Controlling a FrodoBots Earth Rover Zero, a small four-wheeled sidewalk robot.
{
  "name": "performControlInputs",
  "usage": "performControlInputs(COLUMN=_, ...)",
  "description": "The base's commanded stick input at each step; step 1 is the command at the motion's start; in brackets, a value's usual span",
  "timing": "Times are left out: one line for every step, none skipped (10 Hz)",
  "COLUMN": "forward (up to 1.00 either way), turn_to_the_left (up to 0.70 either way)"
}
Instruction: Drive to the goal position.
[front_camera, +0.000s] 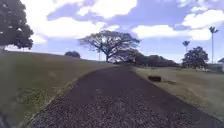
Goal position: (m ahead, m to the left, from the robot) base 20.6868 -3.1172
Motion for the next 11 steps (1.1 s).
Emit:
performControlInputs(forward=0.50, turn_to_the_left=0.00)
performControlInputs(forward=0.50, turn_to_the_left=0.00)
performControlInputs(forward=0.50, turn_to_the_left=0.00)
performControlInputs(forward=0.50, turn_to_the_left=0.00)
performControlInputs(forward=0.50, turn_to_the_left=0.00)
performControlInputs(forward=0.50, turn_to_the_left=0.00)
performControlInputs(forward=0.50, turn_to_the_left=0.00)
performControlInputs(forward=0.50, turn_to_the_left=0.00)
performControlInputs(forward=0.50, turn_to_the_left=0.00)
performControlInputs(forward=0.50, turn_to_the_left=0.00)
performControlInputs(forward=0.50, turn_to_the_left=0.00)
